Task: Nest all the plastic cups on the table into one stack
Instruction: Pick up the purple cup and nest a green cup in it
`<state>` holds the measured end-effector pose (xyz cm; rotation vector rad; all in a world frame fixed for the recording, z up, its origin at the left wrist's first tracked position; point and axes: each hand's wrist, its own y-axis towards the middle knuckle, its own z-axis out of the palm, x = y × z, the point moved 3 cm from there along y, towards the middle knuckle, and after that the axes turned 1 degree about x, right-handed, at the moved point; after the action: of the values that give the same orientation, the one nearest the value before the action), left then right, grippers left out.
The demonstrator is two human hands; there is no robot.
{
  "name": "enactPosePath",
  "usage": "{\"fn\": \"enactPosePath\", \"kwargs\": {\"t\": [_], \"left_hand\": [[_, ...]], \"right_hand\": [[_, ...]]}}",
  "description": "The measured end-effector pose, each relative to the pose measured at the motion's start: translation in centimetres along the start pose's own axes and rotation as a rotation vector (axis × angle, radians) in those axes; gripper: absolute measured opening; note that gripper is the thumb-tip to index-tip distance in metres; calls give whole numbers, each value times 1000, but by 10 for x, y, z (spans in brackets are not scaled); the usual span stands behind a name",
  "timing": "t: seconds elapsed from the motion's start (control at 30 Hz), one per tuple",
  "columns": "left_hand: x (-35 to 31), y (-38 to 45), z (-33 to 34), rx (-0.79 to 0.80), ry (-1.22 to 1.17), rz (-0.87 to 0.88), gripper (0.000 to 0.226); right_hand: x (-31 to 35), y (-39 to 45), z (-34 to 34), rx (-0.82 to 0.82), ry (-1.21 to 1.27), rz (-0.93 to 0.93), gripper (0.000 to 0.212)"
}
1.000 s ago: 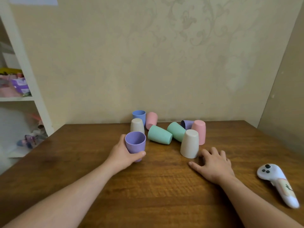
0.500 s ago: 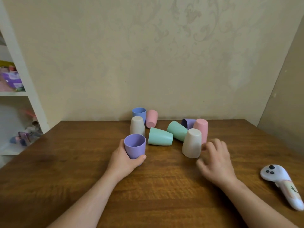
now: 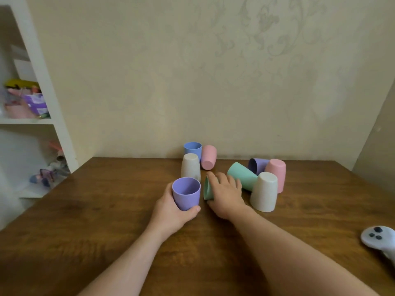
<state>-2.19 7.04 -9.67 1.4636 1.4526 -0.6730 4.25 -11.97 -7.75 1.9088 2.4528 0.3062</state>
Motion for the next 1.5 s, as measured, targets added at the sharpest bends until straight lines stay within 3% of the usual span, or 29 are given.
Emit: {"fn": "enactPosePath", "kwargs": {"t": [0.13, 0.2, 0.3, 0.37, 0.57, 0.67, 0.83, 1.1, 1.23, 1.4, 1.5], "left_hand": [[-1, 1, -2, 31, -61, 21, 109], [0, 3, -2, 37, -94, 18, 103], [0, 4, 0, 61, -108, 5, 83], [-1, 4, 0, 62, -91, 9, 82], [-2, 3, 1, 76, -22, 23, 89], [-4, 3, 0, 121, 10, -4, 96], [-5, 0, 1, 109, 24, -13, 80], [-9, 2, 5, 155, 20, -10, 76], [-18, 7, 9, 219, 1, -3, 91], [-18, 10, 24, 219, -27, 28, 98], [-16, 9, 31, 183, -26, 13, 90]], "right_hand": [[-11, -18, 6, -228, 288, -9, 86], [-19, -28, 3, -310, 553, 13, 84], [-23, -38, -18, -306, 890, 201, 88], [-22, -37, -41, -321, 1050, 293, 89], [12, -17, -108, -310, 1295, 123, 75], [34, -16, -108, -196, 1232, 17, 81], [46, -36, -55, -26, 1052, 0, 84], [43, -40, -54, 8, 946, 2, 77], [35, -45, -57, 18, 913, -11, 78], [2, -45, -71, 181, 714, -23, 114], [-21, -37, -88, 6, 677, 46, 98]]}}
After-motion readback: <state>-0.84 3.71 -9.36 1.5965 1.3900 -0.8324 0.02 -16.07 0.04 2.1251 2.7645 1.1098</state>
